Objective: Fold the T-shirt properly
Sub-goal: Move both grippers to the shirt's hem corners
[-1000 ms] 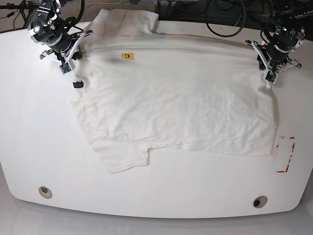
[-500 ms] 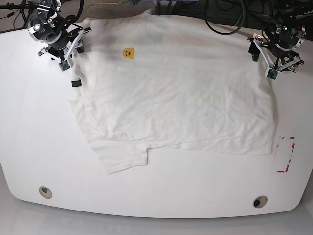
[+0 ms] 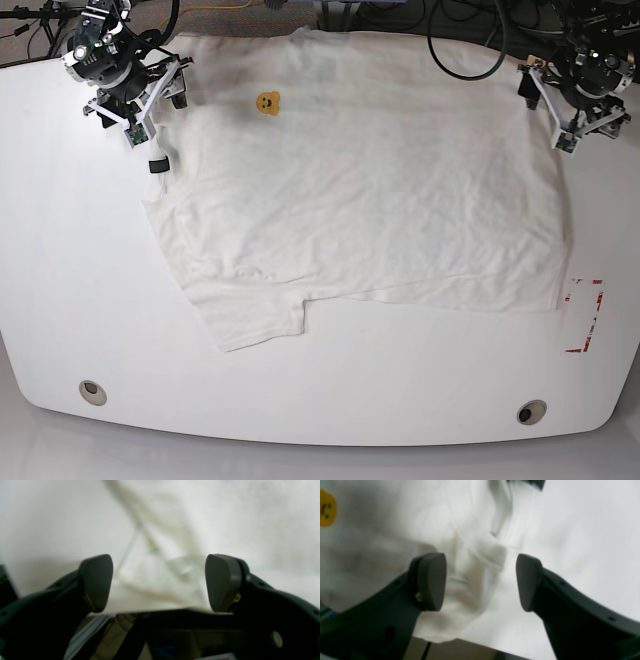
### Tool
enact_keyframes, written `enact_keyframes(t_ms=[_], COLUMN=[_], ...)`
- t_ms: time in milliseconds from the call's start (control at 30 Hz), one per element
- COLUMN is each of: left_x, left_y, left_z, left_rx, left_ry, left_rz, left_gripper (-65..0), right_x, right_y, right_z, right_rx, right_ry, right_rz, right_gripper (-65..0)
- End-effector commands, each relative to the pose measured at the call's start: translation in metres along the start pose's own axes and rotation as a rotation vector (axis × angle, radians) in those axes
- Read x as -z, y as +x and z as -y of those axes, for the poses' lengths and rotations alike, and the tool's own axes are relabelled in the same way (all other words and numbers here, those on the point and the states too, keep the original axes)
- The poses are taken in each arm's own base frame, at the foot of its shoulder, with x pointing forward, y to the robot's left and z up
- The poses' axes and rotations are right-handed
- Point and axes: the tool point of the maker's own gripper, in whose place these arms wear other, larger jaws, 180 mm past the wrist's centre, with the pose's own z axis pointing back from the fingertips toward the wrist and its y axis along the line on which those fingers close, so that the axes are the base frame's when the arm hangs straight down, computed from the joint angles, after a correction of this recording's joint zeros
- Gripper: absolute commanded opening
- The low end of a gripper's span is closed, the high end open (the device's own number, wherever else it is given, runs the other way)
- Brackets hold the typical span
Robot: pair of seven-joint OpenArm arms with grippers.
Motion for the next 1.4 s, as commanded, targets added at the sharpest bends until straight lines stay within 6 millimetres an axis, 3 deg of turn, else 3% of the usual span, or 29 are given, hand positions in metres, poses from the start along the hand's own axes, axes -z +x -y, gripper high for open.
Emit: enact_keyframes(t_ms=[0,133,467,600,833,1100,1367], left_x=[-0.006,-0.009,-0.021,-0.026,-0.023,0.001,0.020], left_y=[0.016,0.030,0.105,0.138,0.177,0.219,0.243], left_z=[-0.017,-0.036,-0.073,-0.088,-0.106,-0.099,-0.083], left_rx=[-0.021,-0.056,-0.119,-0.158,-0.222,-0.234,-0.276], left_ry=[0.053,0.100,0.185,0.199,0.182,0.072,0.012], left_rz=[0.047,0.090,0.284,0.365,0.447,0.523,0.616], left_gripper=[-10.8,-10.8,-10.8,-10.8,-10.8,-10.8,-10.8], right_x=[-0.005,-0.004,0.001,0.015,0.042,0.066,0.088], right_y=[0.012,0.026,0.079,0.103,0.134,0.158,0.158], right_z=[0.005,0.009,0.037,0.052,0.083,0.114,0.117], right_rx=[-0.008,-0.007,0.032,0.071,0.153,0.241,0.319], right_ry=[-0.016,-0.026,-0.086,-0.080,-0.054,-0.019,0.028], right_rz=[0.041,0.077,0.205,0.246,0.304,0.382,0.383], right_gripper=[-23.5,-23.8,-23.3,-23.3,-23.3,-23.3,-23.3])
